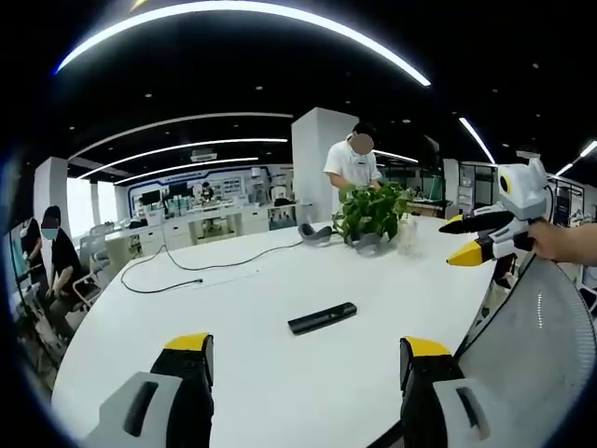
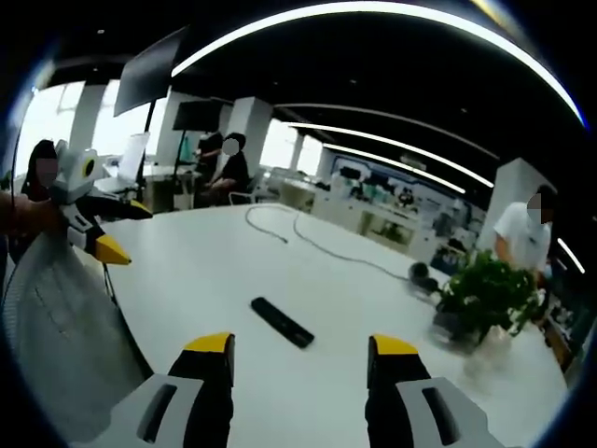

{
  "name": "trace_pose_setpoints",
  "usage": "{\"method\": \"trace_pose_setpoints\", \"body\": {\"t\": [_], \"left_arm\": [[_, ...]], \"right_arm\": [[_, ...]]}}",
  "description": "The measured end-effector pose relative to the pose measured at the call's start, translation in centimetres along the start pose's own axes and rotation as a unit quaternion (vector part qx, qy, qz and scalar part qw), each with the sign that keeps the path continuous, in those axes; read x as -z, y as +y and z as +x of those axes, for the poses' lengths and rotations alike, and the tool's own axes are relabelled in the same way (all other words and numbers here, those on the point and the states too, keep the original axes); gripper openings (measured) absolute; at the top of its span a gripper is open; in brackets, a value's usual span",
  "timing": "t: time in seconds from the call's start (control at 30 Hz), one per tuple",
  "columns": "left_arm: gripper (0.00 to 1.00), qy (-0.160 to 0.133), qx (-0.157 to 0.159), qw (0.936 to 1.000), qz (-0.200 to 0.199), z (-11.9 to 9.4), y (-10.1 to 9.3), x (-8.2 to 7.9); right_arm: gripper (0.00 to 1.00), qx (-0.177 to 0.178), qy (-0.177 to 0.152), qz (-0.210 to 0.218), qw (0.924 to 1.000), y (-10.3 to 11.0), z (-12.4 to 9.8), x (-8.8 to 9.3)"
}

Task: Press the specified remote control buttons in sequence, fully releasing each button before pressing the next.

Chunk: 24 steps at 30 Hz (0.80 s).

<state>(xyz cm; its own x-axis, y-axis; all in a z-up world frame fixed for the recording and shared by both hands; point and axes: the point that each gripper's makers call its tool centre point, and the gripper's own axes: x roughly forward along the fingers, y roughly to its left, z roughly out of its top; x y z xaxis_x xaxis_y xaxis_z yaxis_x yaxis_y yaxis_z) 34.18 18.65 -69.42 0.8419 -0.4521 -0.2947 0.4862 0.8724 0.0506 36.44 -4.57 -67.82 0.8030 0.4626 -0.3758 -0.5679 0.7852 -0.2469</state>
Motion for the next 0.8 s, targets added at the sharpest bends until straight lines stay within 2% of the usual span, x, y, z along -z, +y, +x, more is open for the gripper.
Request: {"method": "trace_pose_setpoints", "body": {"t": [0.33, 0.8], "left_arm": [[0.85, 0.001, 0.002, 1.0, -0.001, -0.01, -0.08, 0.05], [0.85, 0.014, 0.009, 0.9999, 0.0, 0.07, -0.28, 0.49]], "right_arm": [[0.52, -0.018, 0.008, -0.014, 0.9997, 0.66, 0.22, 0.34], [0.51, -0.015, 0.005, -0.015, 0.9998, 0.26, 0.24, 0.49]]}}
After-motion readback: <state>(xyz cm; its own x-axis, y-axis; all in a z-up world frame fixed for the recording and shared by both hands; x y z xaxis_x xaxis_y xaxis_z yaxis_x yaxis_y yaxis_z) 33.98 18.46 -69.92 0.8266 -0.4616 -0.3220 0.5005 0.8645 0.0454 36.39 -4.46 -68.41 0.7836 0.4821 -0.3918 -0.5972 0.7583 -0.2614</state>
